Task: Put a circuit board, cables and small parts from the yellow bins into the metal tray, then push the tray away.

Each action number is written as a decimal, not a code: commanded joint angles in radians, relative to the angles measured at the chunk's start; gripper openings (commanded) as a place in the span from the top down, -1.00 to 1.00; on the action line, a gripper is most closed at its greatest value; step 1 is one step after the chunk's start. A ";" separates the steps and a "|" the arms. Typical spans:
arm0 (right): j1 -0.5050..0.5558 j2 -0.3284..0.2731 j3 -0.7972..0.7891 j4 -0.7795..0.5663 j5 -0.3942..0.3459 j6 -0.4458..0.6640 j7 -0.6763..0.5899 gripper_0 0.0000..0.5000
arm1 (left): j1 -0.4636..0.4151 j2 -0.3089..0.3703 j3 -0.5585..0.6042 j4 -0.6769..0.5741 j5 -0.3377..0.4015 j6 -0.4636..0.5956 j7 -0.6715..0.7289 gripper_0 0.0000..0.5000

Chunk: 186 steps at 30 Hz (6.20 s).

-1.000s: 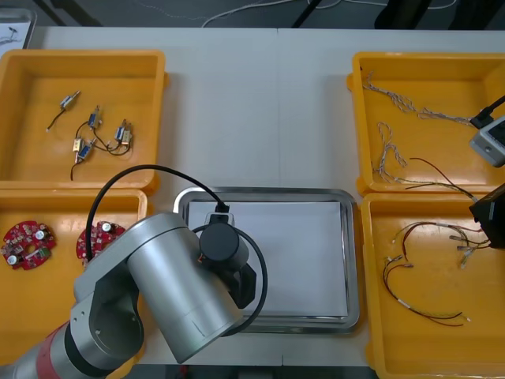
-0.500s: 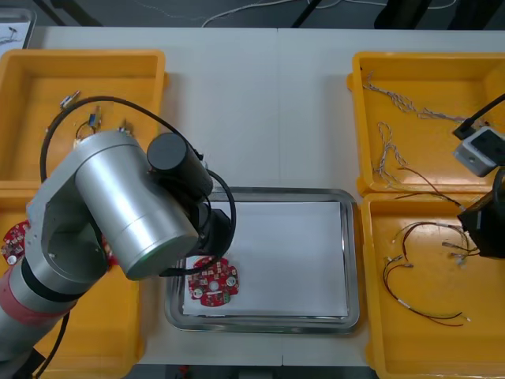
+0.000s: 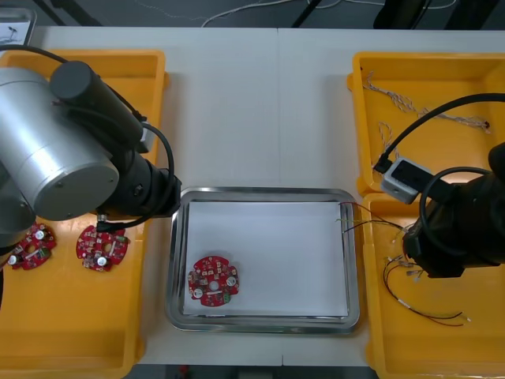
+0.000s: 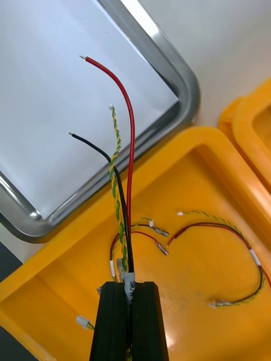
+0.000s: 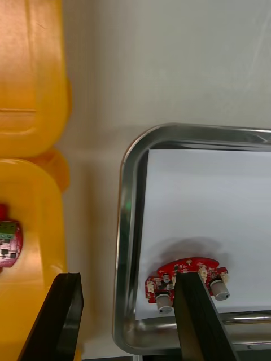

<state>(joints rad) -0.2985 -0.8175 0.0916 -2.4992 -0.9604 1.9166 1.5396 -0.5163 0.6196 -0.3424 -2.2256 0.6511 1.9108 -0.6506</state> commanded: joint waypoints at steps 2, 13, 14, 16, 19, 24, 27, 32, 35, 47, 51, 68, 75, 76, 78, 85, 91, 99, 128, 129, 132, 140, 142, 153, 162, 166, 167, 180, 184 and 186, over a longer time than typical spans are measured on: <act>-0.136 -0.014 0.168 0.011 0.006 0.003 0.013 1.00 | -0.045 0.107 0.091 -0.060 0.053 0.009 -0.104 -0.85; -0.311 0.084 0.453 0.132 0.052 0.003 0.050 1.00 | -0.045 0.249 0.283 -0.077 0.209 0.009 -0.135 -0.84; -0.326 0.092 0.488 0.146 0.062 0.003 0.054 1.00 | -0.045 0.256 0.310 -0.075 0.219 0.009 -0.158 -0.83; -0.349 0.104 0.531 0.171 0.077 -0.015 0.057 1.00 | -0.045 0.267 0.349 -0.066 0.234 0.009 -0.178 -0.81; -0.375 0.129 0.591 0.220 0.094 -0.048 0.069 1.00 | -0.044 0.285 0.387 -0.032 0.251 0.009 -0.184 -0.81; -0.409 0.158 0.698 0.280 0.137 -0.099 0.094 1.00 | -0.042 0.293 0.398 0.041 0.203 0.009 -0.227 -0.79; -0.415 0.166 0.747 0.300 0.163 -0.126 0.106 1.00 | -0.041 0.295 0.413 0.078 0.203 0.009 -0.259 -0.79; -0.416 0.163 0.816 0.324 0.187 -0.196 0.126 1.00 | -0.042 0.279 0.419 0.142 0.190 0.009 -0.316 -0.77; -0.418 0.152 0.856 0.327 0.187 -0.238 0.134 1.00 | -0.044 0.265 0.419 0.182 0.188 0.009 -0.346 -0.78; -0.416 0.112 0.945 0.358 0.195 -0.332 0.140 1.00 | -0.044 0.193 0.404 0.300 0.131 -0.067 -0.480 -0.77; -0.416 0.107 0.961 0.396 0.203 -0.375 0.155 1.00 | -0.053 0.172 0.373 0.313 0.079 -0.088 -0.486 -0.76; -0.416 0.104 0.976 0.448 0.220 -0.450 0.195 -0.97 | -0.154 0.098 0.338 0.616 -0.031 -0.256 -0.672 -0.74; -0.418 0.097 0.935 0.416 0.204 -0.444 0.206 -1.00 | -0.183 0.084 0.333 0.689 -0.068 -0.292 -0.693 -0.76; -0.416 0.095 0.928 0.411 0.203 -0.442 0.206 -1.00 | -0.186 0.084 0.332 0.698 -0.071 -0.297 -0.695 -0.75; -0.418 0.095 0.904 0.398 0.198 -0.429 0.209 -1.00 | -0.199 0.084 0.312 0.736 -0.093 -0.331 -0.701 -0.75; -0.418 0.112 0.793 0.341 0.177 -0.300 0.224 -1.00 | -0.220 0.066 0.296 0.830 -0.111 -0.412 -0.707 -0.76; -0.418 0.144 0.639 0.327 0.088 -0.173 0.234 -1.00 | -0.242 0.034 0.298 0.894 -0.176 -0.458 -0.707 -0.75; -0.410 0.169 0.404 0.326 0.003 -0.005 0.221 -1.00 | -0.265 0.008 0.313 0.939 -0.223 -0.487 -0.705 -0.74; -0.169 0.063 -0.099 0.327 0.111 0.003 -0.277 -1.00 | -0.263 -0.012 0.324 1.014 -0.274 -0.542 -0.724 -0.65; -0.169 0.061 -0.105 0.327 0.123 0.003 -0.302 -1.00 | -0.265 -0.014 0.327 1.014 -0.274 -0.544 -0.725 -0.65; -0.169 0.058 -0.112 0.333 0.152 0.003 -0.360 -1.00 | -0.265 -0.014 0.327 1.014 -0.272 -0.542 -0.725 -0.64; -0.177 0.058 -0.153 0.381 0.220 0.003 -0.523 -1.00 | -0.263 -0.023 0.327 1.014 -0.278 -0.542 -0.728 -0.64; -0.185 0.058 -0.153 0.398 0.241 0.003 -0.533 -1.00 | -0.263 -0.024 0.327 1.014 -0.280 -0.542 -0.730 -0.65; -0.275 0.063 -0.148 0.649 0.292 -0.077 -0.527 -1.00 | -0.257 -0.035 0.327 1.014 -0.304 -0.541 -0.738 -0.54; -0.360 0.086 -0.061 0.855 0.370 -0.254 -0.532 -1.00 | -0.249 -0.035 0.327 1.014 -0.308 -0.539 -0.739 -0.52; -0.396 0.113 -0.046 0.925 0.385 -0.298 -0.532 -1.00 | -0.243 -0.035 0.327 1.014 -0.308 -0.541 -0.741 -0.50; -0.410 0.121 -0.046 0.953 0.382 -0.315 -0.529 -1.00 | -0.242 -0.035 0.327 1.015 -0.308 -0.541 -0.741 -0.48; -0.456 0.190 -0.009 1.085 0.384 -0.439 -0.533 -1.00 | -0.226 -0.034 0.349 1.014 -0.274 -0.515 -0.764 -0.46; -0.458 0.213 -0.001 1.094 0.401 -0.458 -0.535 -1.00 | -0.226 -0.029 0.355 1.014 -0.260 -0.503 -0.770 -0.47; -0.458 0.222 -0.001 1.094 0.407 -0.458 -0.536 -1.00 | -0.226 -0.029 0.359 1.014 -0.257 -0.493 -0.776 -0.47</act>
<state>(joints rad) -0.7124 -0.6210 0.0741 -1.3971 -0.5694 1.4698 1.0408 -0.7338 0.5947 -0.0179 -1.2024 0.3809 1.3982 -1.3341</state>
